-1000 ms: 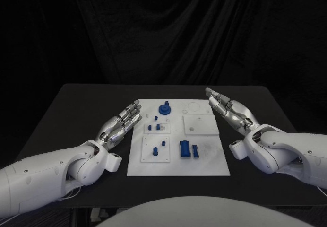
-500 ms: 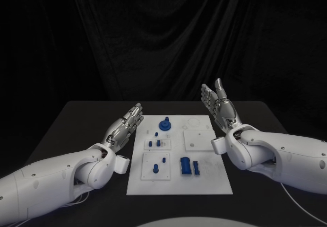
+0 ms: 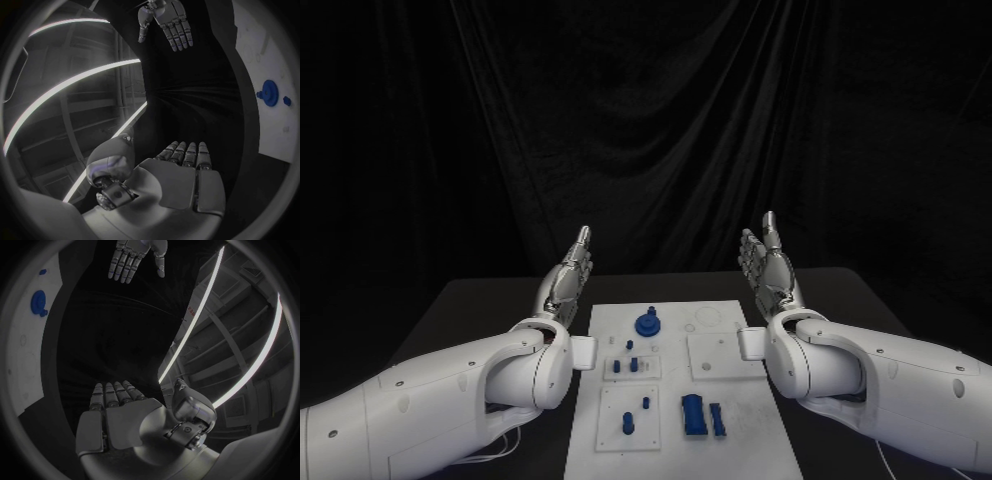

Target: Assemble the parts on the task board

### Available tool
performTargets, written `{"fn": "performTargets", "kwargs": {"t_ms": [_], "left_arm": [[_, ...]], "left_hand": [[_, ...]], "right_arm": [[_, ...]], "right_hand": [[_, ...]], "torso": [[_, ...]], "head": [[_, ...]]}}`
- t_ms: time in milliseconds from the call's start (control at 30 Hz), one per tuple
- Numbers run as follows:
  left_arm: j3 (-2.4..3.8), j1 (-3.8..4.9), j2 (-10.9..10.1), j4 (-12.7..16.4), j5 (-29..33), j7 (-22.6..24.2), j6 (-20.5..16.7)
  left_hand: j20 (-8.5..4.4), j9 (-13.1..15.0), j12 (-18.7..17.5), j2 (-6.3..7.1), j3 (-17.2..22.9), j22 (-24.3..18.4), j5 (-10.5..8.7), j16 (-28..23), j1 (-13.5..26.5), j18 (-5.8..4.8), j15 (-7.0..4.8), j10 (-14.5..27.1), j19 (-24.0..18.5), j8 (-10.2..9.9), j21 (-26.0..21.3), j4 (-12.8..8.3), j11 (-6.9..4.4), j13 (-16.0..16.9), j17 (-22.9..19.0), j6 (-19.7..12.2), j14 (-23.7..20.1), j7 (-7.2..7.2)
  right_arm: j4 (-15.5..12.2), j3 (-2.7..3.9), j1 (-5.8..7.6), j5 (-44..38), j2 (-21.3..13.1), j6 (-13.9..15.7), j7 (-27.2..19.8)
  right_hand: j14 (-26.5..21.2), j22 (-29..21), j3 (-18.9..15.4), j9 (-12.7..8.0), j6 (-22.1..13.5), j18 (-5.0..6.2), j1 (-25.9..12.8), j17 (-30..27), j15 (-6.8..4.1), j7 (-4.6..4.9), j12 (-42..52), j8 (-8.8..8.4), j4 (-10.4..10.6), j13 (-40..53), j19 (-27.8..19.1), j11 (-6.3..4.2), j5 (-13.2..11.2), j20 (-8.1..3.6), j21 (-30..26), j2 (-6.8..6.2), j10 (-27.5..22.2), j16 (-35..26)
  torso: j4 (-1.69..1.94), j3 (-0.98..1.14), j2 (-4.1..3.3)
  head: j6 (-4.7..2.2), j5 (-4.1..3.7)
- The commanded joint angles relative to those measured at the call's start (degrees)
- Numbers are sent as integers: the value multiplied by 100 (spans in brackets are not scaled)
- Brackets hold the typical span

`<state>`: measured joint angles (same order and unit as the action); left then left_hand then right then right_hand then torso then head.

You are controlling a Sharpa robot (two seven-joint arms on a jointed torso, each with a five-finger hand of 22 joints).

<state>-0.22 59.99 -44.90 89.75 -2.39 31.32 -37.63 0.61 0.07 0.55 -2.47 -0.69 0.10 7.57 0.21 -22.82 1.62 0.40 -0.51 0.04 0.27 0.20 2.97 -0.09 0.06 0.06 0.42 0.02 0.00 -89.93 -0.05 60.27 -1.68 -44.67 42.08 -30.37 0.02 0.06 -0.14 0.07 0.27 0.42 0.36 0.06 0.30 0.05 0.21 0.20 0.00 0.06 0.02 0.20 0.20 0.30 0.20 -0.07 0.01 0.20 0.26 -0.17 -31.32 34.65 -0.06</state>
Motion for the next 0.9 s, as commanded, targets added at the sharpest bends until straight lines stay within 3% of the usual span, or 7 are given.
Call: {"fn": "performTargets", "kwargs": {"t_ms": [33, 233, 267, 767, 800, 833, 900], "left_arm": [[21, 17, 21, 21, 239, -152, -647], [22, 18, 21, 21, 239, -152, -649], [22, 18, 21, 21, 239, -152, -649], [22, 18, 21, 21, 239, -152, -649], [22, 18, 21, 21, 239, -152, -649], [22, 18, 21, 21, 239, -152, -649], [22, 18, 21, 21, 239, -152, -649]], "left_hand": [[-61, -7, -55, 247, 69, -10, -250, -21, 748, -162, -40, 51, -4, -27, -20, -297, 9, -6, -6, -42, -2, 0], [-61, -7, -55, 247, 69, -10, -352, -21, 1060, -162, -40, 51, -4, -27, -20, -297, 9, -6, -6, -42, -2, 0], [-61, -7, -55, 247, 69, -10, -757, -21, 1124, -162, -40, 51, -4, -27, -20, -297, 9, -6, -6, -42, -2, 0], [-61, -7, -55, 247, 69, -10, -757, -21, 1653, -162, -40, 51, -4, -27, -20, -297, 9, -6, -6, -42, -2, 0], [-61, -7, -55, 247, 69, -10, -757, -21, 1802, -162, -40, 51, -4, -27, -20, -297, 9, -6, -6, -42, -2, 0], [-61, -7, -55, 247, 69, -10, -757, -21, 2282, -162, -40, 51, -4, -27, -20, -297, 9, -6, -6, -42, -2, 0], [-61, -7, -55, 247, 69, -10, -757, -21, 2282, -162, -40, 51, -4, -27, -20, -297, 9, -6, -6, -42, -2, 0]], "right_arm": [[-2, 5, -11, 168, -2, 204, 58], [-2, 5, -11, 168, -2, 204, 58], [-2, 5, -11, 168, -2, 204, 58], [-2, 5, -11, 168, -2, 204, 58], [-2, 5, -11, 168, -2, 204, 58], [-2, 5, -11, 168, -2, 204, 58], [-2, 5, -11, 168, -2, 204, 58]], "right_hand": [[-2, -6, 14, -7, -27, -42, -36, -6, -30, -5, -21, -20, 0, -6, -2, -20, -20, -30, -20, 7, -1, -20], [-2, -6, 14, -7, -27, -42, -36, -6, -30, -5, -21, -20, 0, -6, -2, -20, -20, -30, -20, 7, -1, -20], [-2, -6, 14, -7, -27, -42, -36, -6, -30, -5, -21, -20, 0, -6, -2, -20, -20, -30, -20, 7, -1, -20], [-2, -6, 14, -7, -27, -42, -36, -6, -30, -5, -21, -20, 0, -6, -2, -20, -20, -30, -20, 7, -1, -20], [-2, -6, 14, -7, -27, -42, -36, -6, -30, -5, -21, -20, 0, -6, -2, -20, -20, -30, -20, 7, -1, -20], [-2, -6, 14, -7, -27, -42, -36, -6, -30, -5, -21, -20, 0, -6, -2, -20, -20, -30, -20, 7, -1, -20], [-2, -6, 14, -7, -27, -42, -36, -6, -30, -5, -21, -20, 0, -6, -2, -20, -20, -30, -20, 7, -1, -20]], "torso": [[-26, 17, 14], [-26, 17, 14], [-26, 17, 14], [-26, 17, 14], [-26, 17, 14], [-26, 17, 14], [-26, 17, 14]], "head": [[-27, 6], [-27, 6], [-27, 6], [-27, 6], [-27, 6], [-27, 6], [-27, 6]]}}
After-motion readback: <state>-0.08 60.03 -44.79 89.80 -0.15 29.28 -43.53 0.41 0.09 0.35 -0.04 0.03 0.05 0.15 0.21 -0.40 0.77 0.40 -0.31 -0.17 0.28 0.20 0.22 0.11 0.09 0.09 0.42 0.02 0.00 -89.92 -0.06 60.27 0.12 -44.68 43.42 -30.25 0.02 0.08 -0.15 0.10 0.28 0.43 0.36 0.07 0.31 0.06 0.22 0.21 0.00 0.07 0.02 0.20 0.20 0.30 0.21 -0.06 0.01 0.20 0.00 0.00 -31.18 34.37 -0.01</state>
